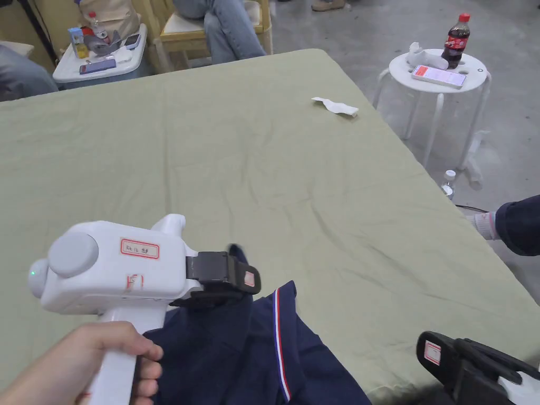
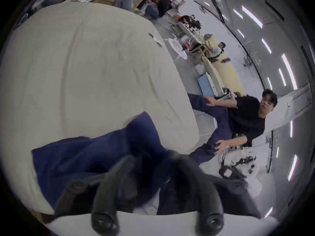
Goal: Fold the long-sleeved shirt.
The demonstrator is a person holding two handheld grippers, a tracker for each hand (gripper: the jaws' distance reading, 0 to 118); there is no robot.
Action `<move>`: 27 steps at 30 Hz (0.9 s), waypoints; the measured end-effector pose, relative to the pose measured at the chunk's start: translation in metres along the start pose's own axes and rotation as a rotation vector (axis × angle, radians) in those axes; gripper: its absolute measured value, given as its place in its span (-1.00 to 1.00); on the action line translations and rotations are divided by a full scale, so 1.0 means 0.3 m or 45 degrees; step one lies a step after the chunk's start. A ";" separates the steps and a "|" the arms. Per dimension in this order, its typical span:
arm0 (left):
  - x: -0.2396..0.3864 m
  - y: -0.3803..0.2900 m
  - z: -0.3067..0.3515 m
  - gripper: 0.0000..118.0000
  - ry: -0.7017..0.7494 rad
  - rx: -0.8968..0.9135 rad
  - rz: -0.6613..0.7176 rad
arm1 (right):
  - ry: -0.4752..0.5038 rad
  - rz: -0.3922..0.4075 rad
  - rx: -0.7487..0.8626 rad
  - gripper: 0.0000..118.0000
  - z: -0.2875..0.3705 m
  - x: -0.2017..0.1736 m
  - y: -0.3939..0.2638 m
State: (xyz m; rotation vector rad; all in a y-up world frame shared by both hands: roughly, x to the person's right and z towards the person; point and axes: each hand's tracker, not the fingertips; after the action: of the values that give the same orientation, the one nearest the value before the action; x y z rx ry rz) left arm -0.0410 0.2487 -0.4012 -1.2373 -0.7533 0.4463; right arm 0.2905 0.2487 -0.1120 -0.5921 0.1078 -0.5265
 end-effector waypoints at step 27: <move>-0.552 -0.313 0.154 -0.99 0.087 0.174 0.287 | 0.037 -0.075 -0.106 -0.98 -0.126 0.024 -0.023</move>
State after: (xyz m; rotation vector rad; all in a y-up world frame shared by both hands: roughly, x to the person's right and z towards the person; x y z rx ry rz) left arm -0.1962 0.1406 -0.3499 -1.2073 -0.5187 0.6264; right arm 0.2844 0.2212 -0.1390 -0.6705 0.1408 -0.5904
